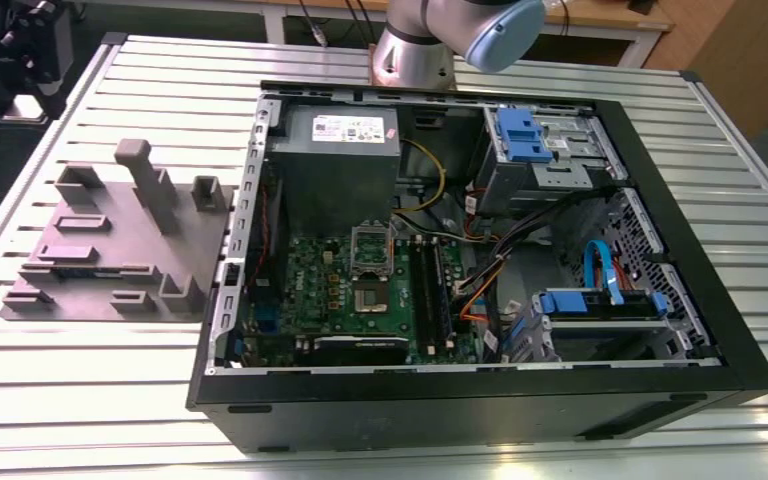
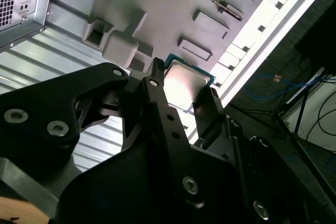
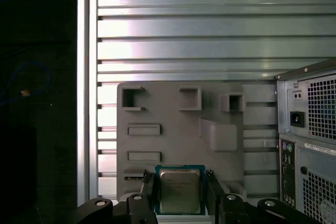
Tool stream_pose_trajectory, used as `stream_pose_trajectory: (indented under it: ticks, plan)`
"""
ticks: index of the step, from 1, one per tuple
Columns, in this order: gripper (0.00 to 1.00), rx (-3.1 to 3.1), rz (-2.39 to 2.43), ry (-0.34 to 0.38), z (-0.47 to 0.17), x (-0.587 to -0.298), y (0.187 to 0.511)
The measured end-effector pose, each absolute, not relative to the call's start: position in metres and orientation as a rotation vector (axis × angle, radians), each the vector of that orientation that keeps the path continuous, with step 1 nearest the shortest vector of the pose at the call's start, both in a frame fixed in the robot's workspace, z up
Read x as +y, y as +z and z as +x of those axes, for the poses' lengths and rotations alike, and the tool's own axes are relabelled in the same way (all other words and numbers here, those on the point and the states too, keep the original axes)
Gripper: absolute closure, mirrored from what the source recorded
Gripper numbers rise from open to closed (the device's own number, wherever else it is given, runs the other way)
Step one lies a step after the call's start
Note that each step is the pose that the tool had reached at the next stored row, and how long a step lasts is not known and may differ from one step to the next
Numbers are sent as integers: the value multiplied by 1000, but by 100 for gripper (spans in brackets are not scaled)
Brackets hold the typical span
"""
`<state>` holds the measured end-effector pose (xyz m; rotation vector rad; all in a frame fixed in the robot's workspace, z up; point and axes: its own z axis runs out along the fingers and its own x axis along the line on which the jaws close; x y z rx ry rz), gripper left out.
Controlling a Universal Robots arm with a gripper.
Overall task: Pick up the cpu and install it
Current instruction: 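Pick up the cpu and move it towards the insertion slot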
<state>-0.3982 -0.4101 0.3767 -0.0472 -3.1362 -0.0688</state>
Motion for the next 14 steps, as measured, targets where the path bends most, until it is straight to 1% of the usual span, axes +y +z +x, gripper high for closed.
stream_pose_trajectory:
  ticks: [14]
  plan:
    - [53, -3136, -47, -69, -396, -410, 377]
